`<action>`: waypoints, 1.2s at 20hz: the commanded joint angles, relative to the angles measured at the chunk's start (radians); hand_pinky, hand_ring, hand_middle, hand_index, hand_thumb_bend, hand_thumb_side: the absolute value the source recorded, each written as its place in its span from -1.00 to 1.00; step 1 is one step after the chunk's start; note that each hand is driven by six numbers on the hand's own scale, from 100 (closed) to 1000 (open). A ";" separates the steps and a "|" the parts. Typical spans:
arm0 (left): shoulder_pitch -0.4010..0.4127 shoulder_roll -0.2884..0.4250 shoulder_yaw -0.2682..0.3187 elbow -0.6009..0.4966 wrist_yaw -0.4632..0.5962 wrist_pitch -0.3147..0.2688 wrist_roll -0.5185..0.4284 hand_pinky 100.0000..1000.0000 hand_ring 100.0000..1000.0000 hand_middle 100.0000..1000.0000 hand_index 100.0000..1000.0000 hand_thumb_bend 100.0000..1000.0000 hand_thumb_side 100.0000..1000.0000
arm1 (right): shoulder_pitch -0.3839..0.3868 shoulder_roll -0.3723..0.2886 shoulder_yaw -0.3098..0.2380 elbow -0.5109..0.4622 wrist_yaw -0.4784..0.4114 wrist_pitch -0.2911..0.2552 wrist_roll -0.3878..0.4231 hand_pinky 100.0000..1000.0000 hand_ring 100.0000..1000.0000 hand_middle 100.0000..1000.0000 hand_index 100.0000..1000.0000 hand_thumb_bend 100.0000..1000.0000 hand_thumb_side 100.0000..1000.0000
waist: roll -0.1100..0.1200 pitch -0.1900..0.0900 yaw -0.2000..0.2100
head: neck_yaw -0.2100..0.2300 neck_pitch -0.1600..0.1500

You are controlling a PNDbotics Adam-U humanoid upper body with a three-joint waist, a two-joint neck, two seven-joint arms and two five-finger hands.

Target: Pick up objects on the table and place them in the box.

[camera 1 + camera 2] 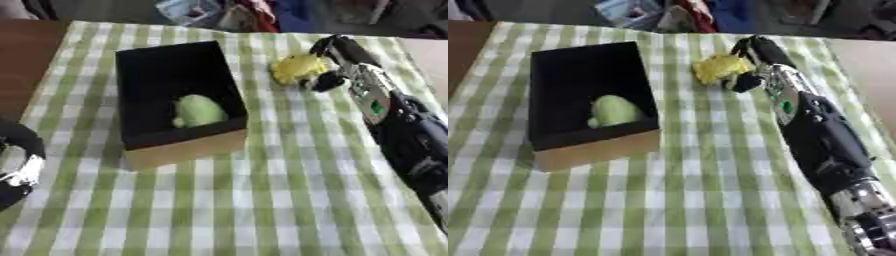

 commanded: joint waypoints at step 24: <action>-0.014 0.014 0.001 -0.019 0.002 -0.001 0.000 0.28 -0.12 -0.05 -0.01 -0.89 -1.00 | -0.003 0.013 0.010 -0.036 0.020 0.059 -0.232 0.04 -0.05 -0.61 -0.34 -0.93 -1.00 | 0.001 -0.010 0.007 | -0.001 0.005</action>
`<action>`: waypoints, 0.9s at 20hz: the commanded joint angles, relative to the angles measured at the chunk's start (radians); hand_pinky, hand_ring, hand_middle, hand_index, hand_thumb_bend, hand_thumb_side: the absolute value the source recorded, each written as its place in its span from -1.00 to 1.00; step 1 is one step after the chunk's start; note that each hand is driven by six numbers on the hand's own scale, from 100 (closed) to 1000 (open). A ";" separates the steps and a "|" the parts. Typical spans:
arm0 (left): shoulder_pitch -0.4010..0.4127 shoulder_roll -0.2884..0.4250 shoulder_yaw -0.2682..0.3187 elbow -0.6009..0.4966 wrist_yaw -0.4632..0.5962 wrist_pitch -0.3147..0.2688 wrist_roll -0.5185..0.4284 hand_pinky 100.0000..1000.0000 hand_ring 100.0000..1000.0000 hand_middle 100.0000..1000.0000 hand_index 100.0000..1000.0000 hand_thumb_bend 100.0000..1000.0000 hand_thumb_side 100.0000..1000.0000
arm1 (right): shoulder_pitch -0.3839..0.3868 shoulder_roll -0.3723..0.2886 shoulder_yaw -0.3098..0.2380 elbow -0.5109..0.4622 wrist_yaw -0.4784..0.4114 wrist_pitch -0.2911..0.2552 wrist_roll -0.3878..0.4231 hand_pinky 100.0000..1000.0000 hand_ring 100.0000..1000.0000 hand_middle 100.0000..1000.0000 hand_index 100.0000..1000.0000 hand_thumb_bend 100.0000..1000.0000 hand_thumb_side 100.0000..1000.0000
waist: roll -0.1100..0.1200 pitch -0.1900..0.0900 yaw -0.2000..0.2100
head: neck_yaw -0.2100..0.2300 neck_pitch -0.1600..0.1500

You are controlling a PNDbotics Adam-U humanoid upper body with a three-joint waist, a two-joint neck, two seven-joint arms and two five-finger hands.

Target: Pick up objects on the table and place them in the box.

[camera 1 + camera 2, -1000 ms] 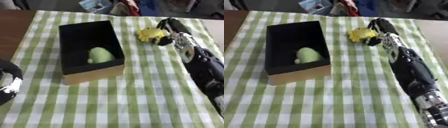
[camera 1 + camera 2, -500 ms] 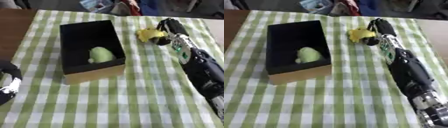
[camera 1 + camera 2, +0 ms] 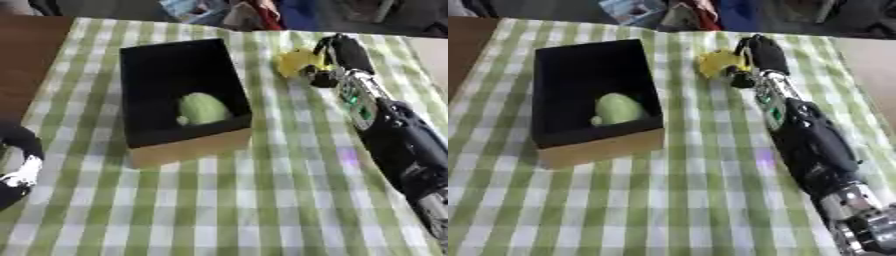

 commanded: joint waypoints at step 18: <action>0.005 0.014 0.003 -0.011 0.002 0.002 0.002 0.28 -0.12 -0.05 -0.01 -0.90 -1.00 | -0.061 -0.056 0.141 -0.381 -0.135 -0.113 0.081 0.06 -0.07 -0.63 -0.38 -1.00 -1.00 | 0.001 -0.045 -0.035 | -0.001 0.010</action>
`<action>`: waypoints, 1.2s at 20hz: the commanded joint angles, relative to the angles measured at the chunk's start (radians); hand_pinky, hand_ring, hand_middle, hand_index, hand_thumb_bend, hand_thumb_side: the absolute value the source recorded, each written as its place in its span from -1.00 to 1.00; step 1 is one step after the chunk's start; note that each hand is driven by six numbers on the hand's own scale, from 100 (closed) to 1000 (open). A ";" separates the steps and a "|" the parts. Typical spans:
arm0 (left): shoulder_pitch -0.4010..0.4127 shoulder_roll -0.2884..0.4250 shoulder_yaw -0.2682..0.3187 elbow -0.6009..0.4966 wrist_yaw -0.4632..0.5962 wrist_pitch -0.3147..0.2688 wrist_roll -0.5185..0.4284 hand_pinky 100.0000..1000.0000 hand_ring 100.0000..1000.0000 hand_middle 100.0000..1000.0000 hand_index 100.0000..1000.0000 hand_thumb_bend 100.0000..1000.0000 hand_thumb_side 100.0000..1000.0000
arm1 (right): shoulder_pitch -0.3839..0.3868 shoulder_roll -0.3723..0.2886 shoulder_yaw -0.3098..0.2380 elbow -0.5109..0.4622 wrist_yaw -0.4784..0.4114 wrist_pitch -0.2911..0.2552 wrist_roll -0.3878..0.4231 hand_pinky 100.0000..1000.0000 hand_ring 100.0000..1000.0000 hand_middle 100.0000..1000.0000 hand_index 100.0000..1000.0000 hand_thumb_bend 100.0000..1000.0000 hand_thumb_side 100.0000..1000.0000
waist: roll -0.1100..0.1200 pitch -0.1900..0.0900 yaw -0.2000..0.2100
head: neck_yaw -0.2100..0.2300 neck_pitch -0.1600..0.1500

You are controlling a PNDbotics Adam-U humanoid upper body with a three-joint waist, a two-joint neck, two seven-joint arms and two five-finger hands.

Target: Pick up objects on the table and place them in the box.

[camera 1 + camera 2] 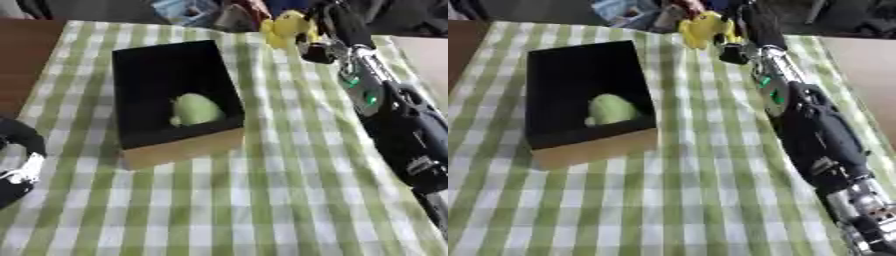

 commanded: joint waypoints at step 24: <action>-0.007 0.009 -0.004 -0.010 0.009 0.000 -0.007 0.28 -0.12 -0.05 -0.01 -0.90 -1.00 | -0.044 0.154 0.211 -0.102 0.015 -0.243 0.324 0.14 0.00 -0.44 -0.16 -0.95 -1.00 | 0.008 -0.026 0.011 | -0.051 -0.018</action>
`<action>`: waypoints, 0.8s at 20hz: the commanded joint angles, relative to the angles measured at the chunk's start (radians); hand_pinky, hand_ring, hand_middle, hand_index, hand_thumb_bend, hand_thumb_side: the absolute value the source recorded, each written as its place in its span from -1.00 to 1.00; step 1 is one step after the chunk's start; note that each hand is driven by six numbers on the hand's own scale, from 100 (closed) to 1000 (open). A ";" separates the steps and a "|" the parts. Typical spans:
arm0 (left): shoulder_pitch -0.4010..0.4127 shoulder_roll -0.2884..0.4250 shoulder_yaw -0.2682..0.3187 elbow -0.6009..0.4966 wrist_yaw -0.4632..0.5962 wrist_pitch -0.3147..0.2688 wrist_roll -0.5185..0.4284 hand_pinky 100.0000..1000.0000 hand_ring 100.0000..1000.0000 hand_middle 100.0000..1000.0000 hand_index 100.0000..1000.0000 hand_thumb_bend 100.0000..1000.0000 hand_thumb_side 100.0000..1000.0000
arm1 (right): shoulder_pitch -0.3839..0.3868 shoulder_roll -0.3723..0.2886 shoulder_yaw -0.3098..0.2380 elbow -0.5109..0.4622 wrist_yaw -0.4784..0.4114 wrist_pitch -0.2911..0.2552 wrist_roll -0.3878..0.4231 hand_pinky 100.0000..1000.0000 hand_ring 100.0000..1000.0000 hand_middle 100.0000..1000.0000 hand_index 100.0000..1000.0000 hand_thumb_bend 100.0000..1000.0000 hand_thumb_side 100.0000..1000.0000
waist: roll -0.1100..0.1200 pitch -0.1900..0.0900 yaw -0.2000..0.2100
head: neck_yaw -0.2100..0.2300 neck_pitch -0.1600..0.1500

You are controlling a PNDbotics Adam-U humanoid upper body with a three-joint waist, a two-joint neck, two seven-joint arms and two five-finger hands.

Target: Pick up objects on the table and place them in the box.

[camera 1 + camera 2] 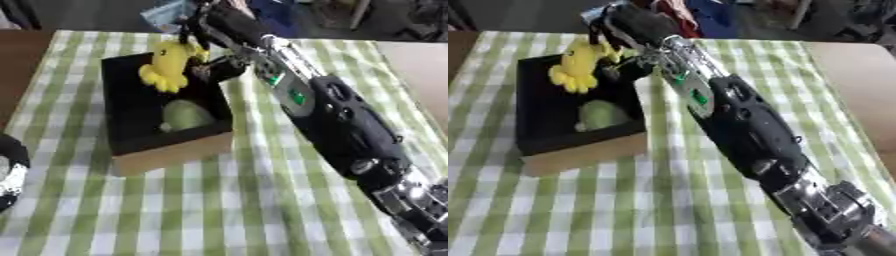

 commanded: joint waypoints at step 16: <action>-0.002 0.012 0.007 -0.010 -0.002 0.000 0.002 0.29 -0.11 -0.05 -0.01 -0.91 -1.00 | -0.006 -0.090 0.006 -0.141 -0.064 -0.036 0.041 0.25 0.24 0.06 0.36 -0.44 -1.00 | 0.007 -0.021 -0.029 | 0.014 -0.012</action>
